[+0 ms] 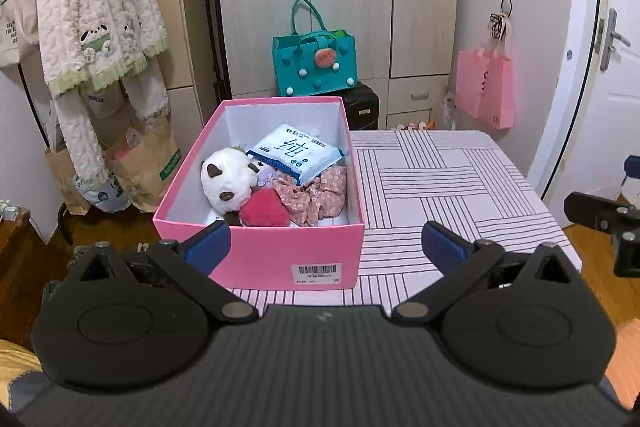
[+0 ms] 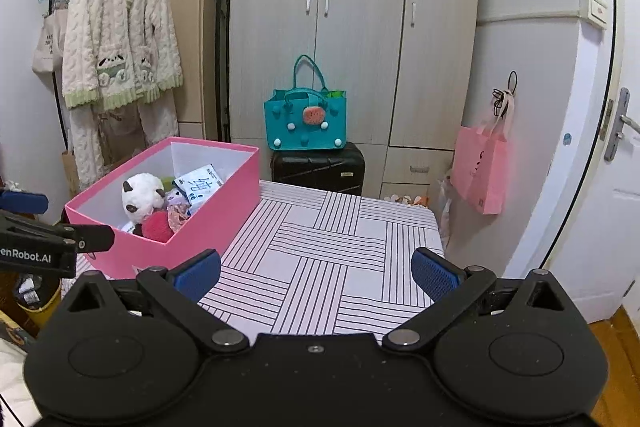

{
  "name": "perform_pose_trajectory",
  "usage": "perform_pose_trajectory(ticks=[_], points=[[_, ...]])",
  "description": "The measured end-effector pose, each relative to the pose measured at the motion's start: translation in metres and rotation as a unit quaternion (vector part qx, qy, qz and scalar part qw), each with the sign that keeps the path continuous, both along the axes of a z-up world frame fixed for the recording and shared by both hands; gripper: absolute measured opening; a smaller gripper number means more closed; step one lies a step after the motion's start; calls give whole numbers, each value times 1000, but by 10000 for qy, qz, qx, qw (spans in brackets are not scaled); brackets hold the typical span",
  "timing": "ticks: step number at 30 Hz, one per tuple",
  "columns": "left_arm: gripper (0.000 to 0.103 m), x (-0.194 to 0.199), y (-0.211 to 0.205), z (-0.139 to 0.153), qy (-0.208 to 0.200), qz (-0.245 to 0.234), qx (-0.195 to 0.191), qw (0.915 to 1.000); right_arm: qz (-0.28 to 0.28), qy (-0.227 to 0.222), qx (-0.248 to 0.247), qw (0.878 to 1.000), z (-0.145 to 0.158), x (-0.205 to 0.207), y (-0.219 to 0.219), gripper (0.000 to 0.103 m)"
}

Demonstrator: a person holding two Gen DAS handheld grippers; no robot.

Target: Organize soft objects

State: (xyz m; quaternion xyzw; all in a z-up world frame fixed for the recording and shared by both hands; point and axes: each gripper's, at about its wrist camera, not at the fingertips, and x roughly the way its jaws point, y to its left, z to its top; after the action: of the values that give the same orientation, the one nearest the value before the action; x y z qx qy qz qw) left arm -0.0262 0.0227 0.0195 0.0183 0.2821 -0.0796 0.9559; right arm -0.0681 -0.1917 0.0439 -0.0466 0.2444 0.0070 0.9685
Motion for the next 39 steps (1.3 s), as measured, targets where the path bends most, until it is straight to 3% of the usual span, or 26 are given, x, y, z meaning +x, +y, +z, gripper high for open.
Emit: perform_pose_trajectory(ticks=[15,29,39], points=[[103,-4,-1,-7,-305,354,63,9989,-18,-155,100,9998,-14,-7,-3,103],[103,-15,-6,-8,-515,292,126,9982,-159,-191,99,9996,-22,-7,-5,103],[103,-19,-3,-8,-519,289,118,9982,96,-210,115,9997,-22,-12,0,103]])
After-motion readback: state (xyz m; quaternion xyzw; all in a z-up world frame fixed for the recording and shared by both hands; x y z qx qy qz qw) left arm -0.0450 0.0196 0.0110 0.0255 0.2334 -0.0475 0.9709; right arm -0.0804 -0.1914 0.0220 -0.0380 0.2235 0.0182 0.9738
